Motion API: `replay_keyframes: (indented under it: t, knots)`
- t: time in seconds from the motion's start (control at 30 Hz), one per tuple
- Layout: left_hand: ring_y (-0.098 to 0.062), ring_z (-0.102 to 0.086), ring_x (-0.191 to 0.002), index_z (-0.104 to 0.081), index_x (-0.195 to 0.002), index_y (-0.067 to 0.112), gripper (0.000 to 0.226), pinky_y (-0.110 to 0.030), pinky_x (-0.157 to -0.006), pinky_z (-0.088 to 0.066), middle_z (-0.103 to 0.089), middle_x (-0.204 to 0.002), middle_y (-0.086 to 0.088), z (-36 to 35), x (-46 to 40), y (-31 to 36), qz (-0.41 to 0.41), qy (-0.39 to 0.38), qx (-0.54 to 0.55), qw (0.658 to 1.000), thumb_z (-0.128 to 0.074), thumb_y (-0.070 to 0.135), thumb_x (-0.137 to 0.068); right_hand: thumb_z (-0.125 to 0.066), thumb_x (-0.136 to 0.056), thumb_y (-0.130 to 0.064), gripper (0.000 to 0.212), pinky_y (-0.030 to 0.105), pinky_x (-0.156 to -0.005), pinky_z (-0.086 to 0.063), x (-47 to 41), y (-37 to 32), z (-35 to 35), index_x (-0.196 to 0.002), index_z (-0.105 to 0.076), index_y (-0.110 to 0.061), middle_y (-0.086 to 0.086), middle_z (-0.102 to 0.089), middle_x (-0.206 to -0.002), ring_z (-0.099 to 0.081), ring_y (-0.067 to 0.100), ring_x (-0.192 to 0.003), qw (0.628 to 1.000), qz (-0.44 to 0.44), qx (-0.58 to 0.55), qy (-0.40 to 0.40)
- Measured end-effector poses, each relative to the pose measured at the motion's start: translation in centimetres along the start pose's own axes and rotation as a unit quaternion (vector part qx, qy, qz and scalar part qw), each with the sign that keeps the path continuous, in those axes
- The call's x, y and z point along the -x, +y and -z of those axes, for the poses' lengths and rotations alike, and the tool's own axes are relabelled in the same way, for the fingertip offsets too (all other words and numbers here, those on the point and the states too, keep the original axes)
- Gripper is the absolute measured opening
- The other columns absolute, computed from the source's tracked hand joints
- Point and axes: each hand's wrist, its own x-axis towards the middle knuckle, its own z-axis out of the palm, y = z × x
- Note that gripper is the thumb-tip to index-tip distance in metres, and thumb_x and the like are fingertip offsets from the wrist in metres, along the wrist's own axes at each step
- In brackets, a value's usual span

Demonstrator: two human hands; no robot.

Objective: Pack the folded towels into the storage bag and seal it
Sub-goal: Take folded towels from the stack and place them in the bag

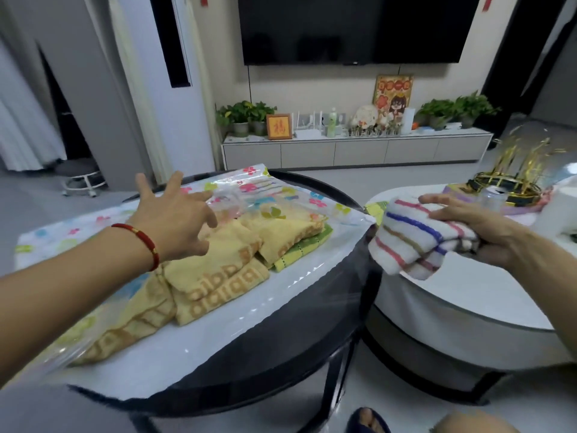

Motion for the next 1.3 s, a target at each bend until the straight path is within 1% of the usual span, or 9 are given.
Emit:
replay_keyframes:
  t: [0.17,0.27,0.37,0.5,0.7,0.8,1.03,1.17,1.3]
  knots:
    - [-0.034,-0.013,-0.145,-0.043,-0.141,0.038,0.071,-0.085,-0.099,-0.012,-0.018,-0.161,0.019,0.9,3.2,-2.7,0.014,-0.015,-0.025,0.999,-0.066,0.057,-0.076,-0.084,-0.079,-0.015,0.041,0.034,-0.061,-0.064,4.9,0.8,-9.8,-0.118,-0.072,-0.017,0.017,-0.072,-0.115,-0.073,0.029,-0.085,0.97,-0.078,0.012,-0.23]
    - [-0.036,-0.003,-0.148,-0.037,-0.146,0.032,0.078,-0.086,-0.098,-0.009,-0.012,-0.162,0.018,3.2,4.1,-4.0,0.019,0.017,-0.015,1.0,-0.067,0.052,-0.077,-0.076,-0.085,-0.007,0.028,0.032,-0.063,-0.063,5.3,0.9,-18.0,-0.112,-0.076,-0.017,0.013,-0.076,-0.111,-0.076,0.026,-0.086,0.944,-0.066,0.058,-0.319]
    - [-0.037,0.001,-0.148,-0.03,-0.149,0.028,0.081,-0.087,-0.098,-0.009,-0.008,-0.163,0.016,5.2,4.8,-5.1,0.023,0.021,-0.017,0.999,-0.067,0.049,-0.08,-0.071,-0.088,-0.004,0.024,0.031,-0.063,-0.063,4.3,1.0,-26.3,-0.106,-0.078,-0.02,0.009,-0.076,-0.106,-0.074,0.022,-0.083,0.944,-0.016,0.012,-0.329]
    - [-0.038,0.0,-0.149,-0.029,-0.15,0.025,0.078,-0.087,-0.097,-0.009,-0.007,-0.164,0.015,7.1,5.5,-6.4,0.037,0.013,-0.015,0.999,-0.065,0.043,-0.083,-0.063,-0.096,-0.003,0.025,0.029,-0.054,-0.057,2.4,3.2,-37.1,-0.117,-0.073,-0.014,0.014,-0.071,-0.105,-0.069,0.021,-0.078,0.964,0.04,-0.156,-0.211]
    - [-0.038,0.001,-0.148,-0.028,-0.151,0.026,0.076,-0.086,-0.099,-0.009,-0.008,-0.163,0.016,7.0,5.9,-6.5,0.036,0.01,-0.007,0.999,-0.061,0.045,-0.086,-0.067,-0.096,-0.012,0.047,0.044,-0.081,-0.065,3.9,10.1,-44.2,-0.14,-0.063,-0.025,0.004,-0.069,-0.107,-0.076,0.021,-0.072,0.948,-0.044,0.037,-0.312]
    - [-0.038,-0.001,-0.148,-0.035,-0.148,0.024,0.072,-0.086,-0.1,-0.009,-0.01,-0.163,0.014,5.9,5.9,-5.7,0.02,0.021,-0.007,1.0,-0.062,0.044,-0.084,-0.062,-0.094,-0.008,0.052,0.047,-0.093,-0.062,4.2,10.2,-42.6,-0.141,-0.063,-0.029,0.014,-0.074,-0.117,-0.078,0.031,-0.095,0.949,0.012,0.096,-0.3]
    - [-0.04,-0.004,-0.147,-0.048,-0.136,0.032,0.061,-0.083,-0.102,-0.013,-0.007,-0.164,0.005,3.7,3.6,-1.0,-0.05,0.073,-0.001,0.996,-0.062,0.053,-0.081,-0.064,-0.095,-0.017,0.023,0.031,-0.075,-0.06,2.3,7.4,-26.9,-0.113,-0.078,-0.019,0.009,-0.08,-0.103,-0.077,0.023,-0.087,0.931,0.041,0.246,-0.267]
    - [-0.04,-0.006,-0.147,-0.05,-0.135,0.031,0.057,-0.081,-0.103,-0.015,-0.008,-0.164,0.004,2.7,0.7,3.5,-0.09,0.092,-0.007,0.992,-0.06,0.051,-0.082,-0.064,-0.097,-0.01,0.017,0.024,-0.061,-0.055,0.4,6.4,-14.7,-0.098,-0.08,-0.012,0.009,-0.077,-0.078,-0.069,0.016,-0.067,0.953,0.054,0.285,-0.089]
    - [-0.04,-0.007,-0.147,-0.049,-0.137,0.037,0.057,-0.081,-0.103,-0.015,-0.013,-0.164,0.003,2.4,-2.4,7.8,-0.114,0.096,-0.03,0.988,-0.061,0.048,-0.082,-0.06,-0.096,-0.007,0.018,0.035,-0.065,-0.054,-3.9,6.5,-5.3,-0.098,-0.077,-0.003,0.016,-0.074,-0.086,-0.066,0.024,-0.07,0.943,0.051,0.297,0.141]
